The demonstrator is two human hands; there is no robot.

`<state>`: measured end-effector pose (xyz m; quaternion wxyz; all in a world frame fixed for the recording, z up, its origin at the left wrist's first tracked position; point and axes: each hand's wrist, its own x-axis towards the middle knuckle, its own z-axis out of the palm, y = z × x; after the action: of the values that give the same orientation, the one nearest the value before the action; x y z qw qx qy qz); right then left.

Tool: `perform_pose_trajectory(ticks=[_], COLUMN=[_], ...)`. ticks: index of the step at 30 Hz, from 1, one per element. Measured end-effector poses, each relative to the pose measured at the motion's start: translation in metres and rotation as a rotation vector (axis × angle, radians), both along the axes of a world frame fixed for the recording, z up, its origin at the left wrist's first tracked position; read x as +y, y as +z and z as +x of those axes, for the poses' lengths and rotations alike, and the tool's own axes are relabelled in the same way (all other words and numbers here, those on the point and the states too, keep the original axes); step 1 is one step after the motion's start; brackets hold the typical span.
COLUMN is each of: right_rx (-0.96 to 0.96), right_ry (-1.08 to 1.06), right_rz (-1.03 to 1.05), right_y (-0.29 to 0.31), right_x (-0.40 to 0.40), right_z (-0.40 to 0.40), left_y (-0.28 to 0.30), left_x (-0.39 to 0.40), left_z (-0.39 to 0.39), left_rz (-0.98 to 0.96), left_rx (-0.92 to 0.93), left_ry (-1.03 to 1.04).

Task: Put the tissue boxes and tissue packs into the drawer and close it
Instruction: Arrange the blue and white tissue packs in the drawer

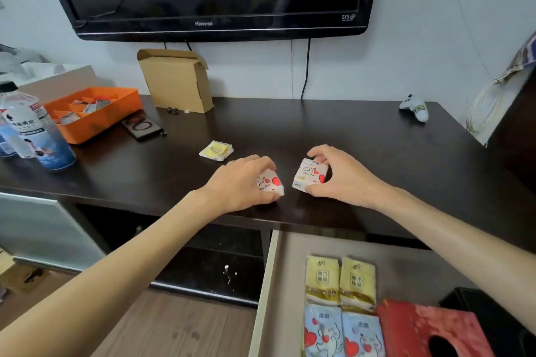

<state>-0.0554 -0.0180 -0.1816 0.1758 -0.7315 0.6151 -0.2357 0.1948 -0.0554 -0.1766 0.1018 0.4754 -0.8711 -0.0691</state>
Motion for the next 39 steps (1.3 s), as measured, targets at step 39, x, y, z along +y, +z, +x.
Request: perform_pose_trajectory(ticks=[39], right_rx=[0.56], right_ry=[0.291], right_rz=[0.148], right_y=[-0.065], right_x=[0.28], right_z=[0.015], left_y=[-0.106], left_x=[0.247], left_z=[-0.014], left_rz=[-0.012], left_rx=[-0.078], left_ry=[-0.611])
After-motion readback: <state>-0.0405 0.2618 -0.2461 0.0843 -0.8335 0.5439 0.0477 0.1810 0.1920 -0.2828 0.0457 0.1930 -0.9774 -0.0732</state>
